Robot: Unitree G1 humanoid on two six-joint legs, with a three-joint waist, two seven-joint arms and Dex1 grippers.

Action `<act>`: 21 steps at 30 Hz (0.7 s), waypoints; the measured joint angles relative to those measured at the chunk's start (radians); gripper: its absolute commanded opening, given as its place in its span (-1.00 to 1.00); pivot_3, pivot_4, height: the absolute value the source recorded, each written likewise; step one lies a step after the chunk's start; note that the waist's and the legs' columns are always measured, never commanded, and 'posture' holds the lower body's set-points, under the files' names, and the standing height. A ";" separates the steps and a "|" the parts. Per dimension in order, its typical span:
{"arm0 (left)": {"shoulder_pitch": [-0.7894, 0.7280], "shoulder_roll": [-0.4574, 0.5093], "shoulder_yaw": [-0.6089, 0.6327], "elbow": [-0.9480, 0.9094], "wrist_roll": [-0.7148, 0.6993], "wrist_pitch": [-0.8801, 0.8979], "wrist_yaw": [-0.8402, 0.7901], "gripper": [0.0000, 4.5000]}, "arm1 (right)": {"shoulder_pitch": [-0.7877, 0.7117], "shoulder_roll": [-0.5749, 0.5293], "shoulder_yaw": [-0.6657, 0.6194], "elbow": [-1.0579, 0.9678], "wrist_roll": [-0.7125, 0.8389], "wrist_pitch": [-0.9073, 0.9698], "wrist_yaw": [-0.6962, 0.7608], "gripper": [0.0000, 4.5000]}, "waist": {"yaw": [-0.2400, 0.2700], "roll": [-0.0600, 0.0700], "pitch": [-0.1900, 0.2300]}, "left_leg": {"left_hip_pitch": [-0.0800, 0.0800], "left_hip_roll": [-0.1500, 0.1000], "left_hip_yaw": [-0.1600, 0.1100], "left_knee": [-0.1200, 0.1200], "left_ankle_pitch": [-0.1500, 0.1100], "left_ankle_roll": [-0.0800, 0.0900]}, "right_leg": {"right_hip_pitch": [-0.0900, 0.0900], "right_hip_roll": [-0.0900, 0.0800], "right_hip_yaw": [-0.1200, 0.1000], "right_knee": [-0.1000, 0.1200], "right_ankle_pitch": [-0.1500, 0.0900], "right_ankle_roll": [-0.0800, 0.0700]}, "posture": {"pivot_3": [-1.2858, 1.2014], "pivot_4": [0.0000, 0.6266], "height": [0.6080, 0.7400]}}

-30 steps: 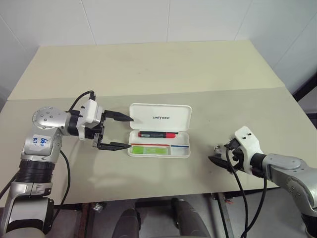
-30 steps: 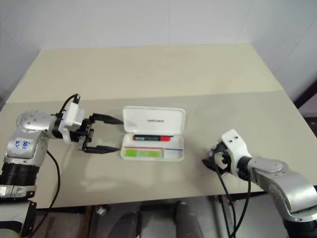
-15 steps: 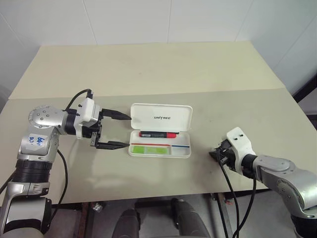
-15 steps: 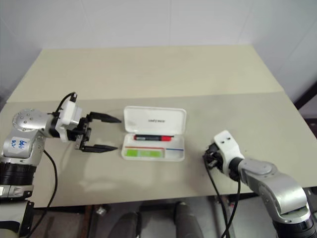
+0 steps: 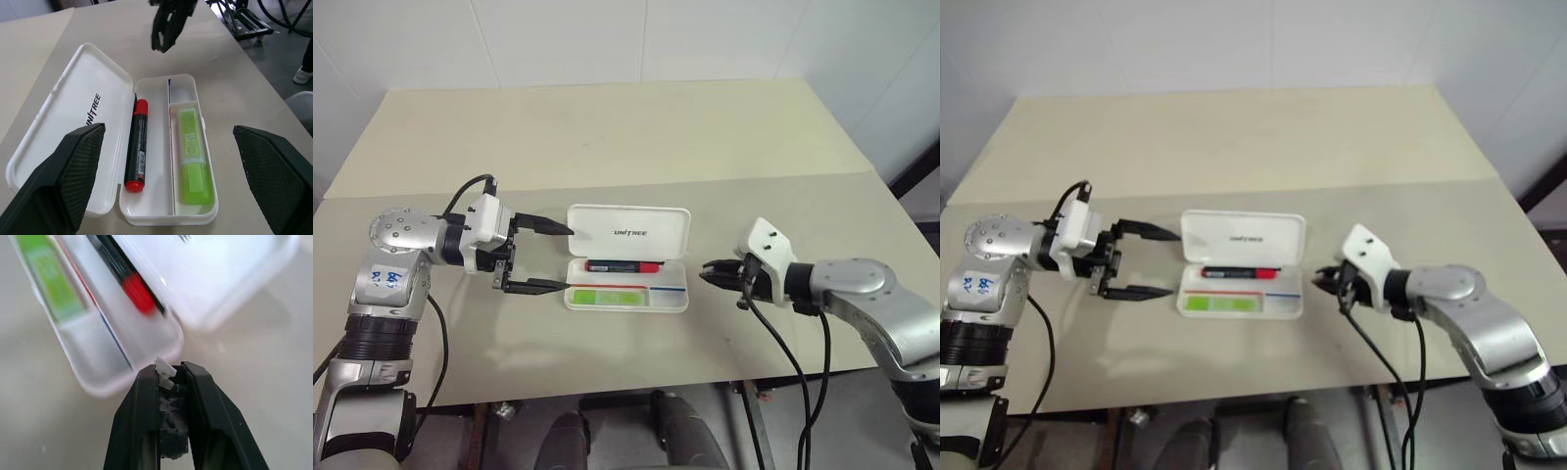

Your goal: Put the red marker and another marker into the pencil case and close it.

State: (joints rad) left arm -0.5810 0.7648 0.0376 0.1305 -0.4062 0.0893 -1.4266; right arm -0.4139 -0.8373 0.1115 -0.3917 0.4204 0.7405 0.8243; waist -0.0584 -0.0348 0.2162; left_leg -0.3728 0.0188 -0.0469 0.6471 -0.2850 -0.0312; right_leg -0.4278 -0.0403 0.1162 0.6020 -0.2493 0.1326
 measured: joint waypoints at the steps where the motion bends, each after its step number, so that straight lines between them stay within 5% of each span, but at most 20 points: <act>1: 0.004 0.002 0.002 -0.002 0.000 -0.001 0.001 1.00 | -0.023 0.009 0.014 0.014 -0.006 -0.012 0.016 -0.84 | 0.001 0.000 0.000 | 0.000 0.000 0.000 0.000 0.000 0.000 | 0.000 0.000 0.000 0.000 0.000 0.000 | 0.03 -0.52 1.00; 11: 0.080 0.023 0.023 -0.081 -0.001 0.013 0.038 1.00 | -0.159 0.153 0.233 0.081 -0.062 -0.067 0.137 -0.84 | 0.001 0.000 0.000 | -0.001 0.000 -0.001 0.000 -0.001 0.000 | -0.002 -0.001 -0.001 0.002 0.000 0.000 | 0.03 -0.52 1.00; 21: 0.107 0.044 0.042 -0.124 -0.014 0.043 0.062 1.00 | -0.161 0.160 0.281 0.123 -0.121 -0.105 0.199 -0.84 | 0.002 0.000 0.000 | -0.001 0.000 -0.001 0.000 -0.001 -0.001 | -0.002 -0.001 -0.002 0.003 0.000 0.000 | 0.03 -0.52 1.00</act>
State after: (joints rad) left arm -0.4736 0.8088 0.0794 0.0068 -0.4200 0.1318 -1.3647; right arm -0.5748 -0.6769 0.3927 -0.2691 0.2992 0.6354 1.0231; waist -0.0565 -0.0346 0.2163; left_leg -0.3738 0.0189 -0.0481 0.6475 -0.2864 -0.0317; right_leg -0.4295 -0.0409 0.1144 0.6050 -0.2494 0.1325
